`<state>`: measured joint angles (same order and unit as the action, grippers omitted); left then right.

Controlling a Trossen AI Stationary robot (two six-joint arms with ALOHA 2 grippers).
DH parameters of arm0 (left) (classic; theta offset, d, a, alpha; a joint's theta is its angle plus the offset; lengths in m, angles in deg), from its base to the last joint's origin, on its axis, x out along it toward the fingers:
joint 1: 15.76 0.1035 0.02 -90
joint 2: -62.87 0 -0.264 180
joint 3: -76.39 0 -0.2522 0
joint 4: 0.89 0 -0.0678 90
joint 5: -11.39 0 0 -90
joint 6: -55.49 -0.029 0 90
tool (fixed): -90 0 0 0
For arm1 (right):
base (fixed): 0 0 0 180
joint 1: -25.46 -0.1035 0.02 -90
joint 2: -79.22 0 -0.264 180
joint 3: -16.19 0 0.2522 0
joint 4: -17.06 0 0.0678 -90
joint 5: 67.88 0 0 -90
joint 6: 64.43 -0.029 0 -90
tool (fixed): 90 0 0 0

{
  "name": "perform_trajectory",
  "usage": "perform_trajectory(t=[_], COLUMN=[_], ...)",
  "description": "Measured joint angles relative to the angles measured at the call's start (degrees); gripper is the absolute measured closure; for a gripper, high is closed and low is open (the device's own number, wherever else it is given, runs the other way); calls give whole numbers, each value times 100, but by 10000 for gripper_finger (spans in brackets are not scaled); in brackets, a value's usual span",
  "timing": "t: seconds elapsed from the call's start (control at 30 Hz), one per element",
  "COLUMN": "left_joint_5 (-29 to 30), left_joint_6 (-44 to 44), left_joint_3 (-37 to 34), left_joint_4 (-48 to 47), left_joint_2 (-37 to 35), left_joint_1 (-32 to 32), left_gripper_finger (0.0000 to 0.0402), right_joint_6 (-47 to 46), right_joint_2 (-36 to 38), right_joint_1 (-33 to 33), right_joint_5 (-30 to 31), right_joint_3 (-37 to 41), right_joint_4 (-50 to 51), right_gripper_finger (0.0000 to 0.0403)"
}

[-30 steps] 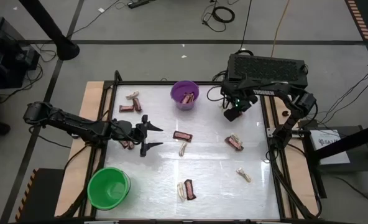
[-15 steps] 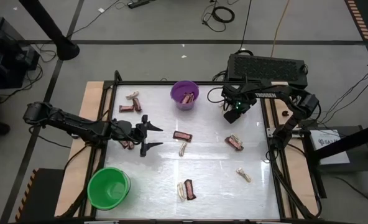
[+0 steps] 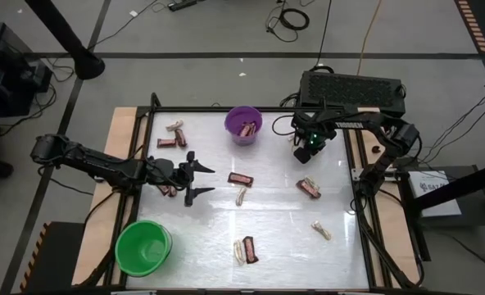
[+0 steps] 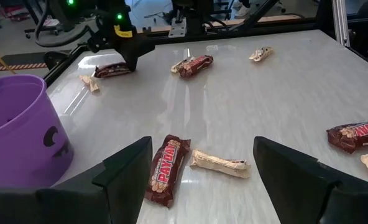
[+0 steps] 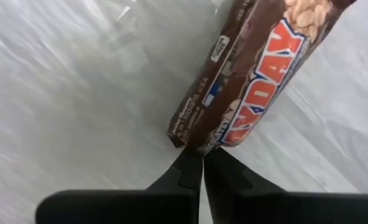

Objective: Sort candy by brand, put in halloween buckets
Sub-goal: Put the brown chocolate into the purple bucket

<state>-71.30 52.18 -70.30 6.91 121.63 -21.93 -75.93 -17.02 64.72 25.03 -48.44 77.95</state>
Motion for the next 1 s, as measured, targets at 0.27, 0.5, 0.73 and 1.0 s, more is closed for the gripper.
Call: perform_trajectory(t=[0.27, 0.5, 0.73, 1.0], left_joint_5=[0, 0, 0, 41], left_joint_6=[-2, -2, -9, -121], left_joint_3=[0, 0, 0, 0], left_joint_4=[7, 20, 50, 78], left_joint_2=[0, -1, 0, -1], left_joint_1=[0, 4, 9, 11], left_gripper_finger=[117, 117, 117, 117], right_joint_6=[13, -294, -518, -428], right_joint_2=[681, 1517, 1780, 1092], right_joint_1=[-137, -527, -1043, -1476], right_joint_5=[32, 7, 21, 6], right_joint_3=[-452, -873, -1014, -1021], right_joint_4=[606, 824, -491, -2915], right_gripper_finger=[400, 402, 402, 403])
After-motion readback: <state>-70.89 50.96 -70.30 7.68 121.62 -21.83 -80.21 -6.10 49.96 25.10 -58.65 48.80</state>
